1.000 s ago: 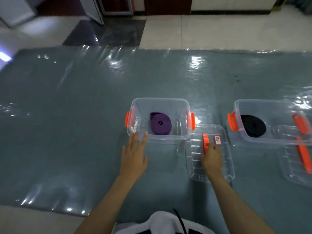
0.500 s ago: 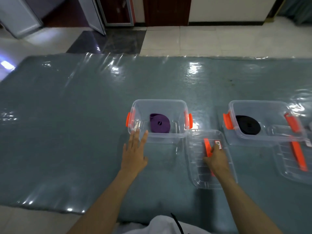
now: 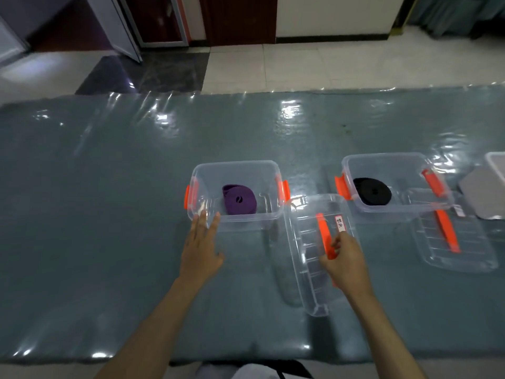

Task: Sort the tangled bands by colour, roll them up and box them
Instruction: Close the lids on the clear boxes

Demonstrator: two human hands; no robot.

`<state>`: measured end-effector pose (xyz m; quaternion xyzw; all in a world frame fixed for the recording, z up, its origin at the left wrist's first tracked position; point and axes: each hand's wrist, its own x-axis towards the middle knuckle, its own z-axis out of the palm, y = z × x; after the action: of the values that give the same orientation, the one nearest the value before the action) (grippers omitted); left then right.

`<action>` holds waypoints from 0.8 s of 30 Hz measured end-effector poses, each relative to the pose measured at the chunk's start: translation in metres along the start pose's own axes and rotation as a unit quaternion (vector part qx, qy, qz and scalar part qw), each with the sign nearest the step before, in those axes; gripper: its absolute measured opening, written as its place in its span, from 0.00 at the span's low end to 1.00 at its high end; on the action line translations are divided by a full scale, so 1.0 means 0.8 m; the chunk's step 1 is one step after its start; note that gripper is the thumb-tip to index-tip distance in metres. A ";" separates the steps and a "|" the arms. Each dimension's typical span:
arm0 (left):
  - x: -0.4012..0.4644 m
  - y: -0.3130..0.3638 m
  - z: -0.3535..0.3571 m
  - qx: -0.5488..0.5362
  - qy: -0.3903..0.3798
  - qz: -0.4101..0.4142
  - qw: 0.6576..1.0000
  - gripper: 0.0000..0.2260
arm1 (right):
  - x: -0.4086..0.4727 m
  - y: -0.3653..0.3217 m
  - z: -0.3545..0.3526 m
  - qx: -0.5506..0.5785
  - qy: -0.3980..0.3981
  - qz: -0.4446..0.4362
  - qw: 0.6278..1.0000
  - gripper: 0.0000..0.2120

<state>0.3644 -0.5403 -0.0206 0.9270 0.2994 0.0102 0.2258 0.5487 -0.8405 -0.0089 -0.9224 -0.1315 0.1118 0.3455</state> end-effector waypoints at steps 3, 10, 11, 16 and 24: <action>0.004 -0.006 -0.010 -0.105 -0.004 0.005 0.994 0.40 | 0.024 -0.051 0.003 -0.018 -0.012 -0.054 0.998 0.17; 0.007 -0.042 -0.029 -0.254 0.106 -0.009 0.961 0.20 | 0.099 -0.181 0.056 -0.146 -0.059 -0.195 0.968 0.13; 0.013 -0.046 -0.029 -0.269 0.135 -0.026 0.953 0.19 | 0.109 -0.196 0.068 -0.165 -0.068 -0.210 0.961 0.12; 0.057 -0.052 -0.034 -0.326 0.159 -0.087 0.928 0.18 | 0.145 -0.249 0.130 -0.239 -0.130 -0.260 0.926 0.12; 0.133 -0.046 -0.026 -0.282 0.115 -0.126 0.944 0.24 | 0.169 -0.256 0.173 -0.165 -0.163 -0.258 0.938 0.13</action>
<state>0.4284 -0.4453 -0.0298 0.7727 0.4221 0.1724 0.4417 0.6009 -0.5644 0.0101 -0.8701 -0.4358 0.1443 0.1794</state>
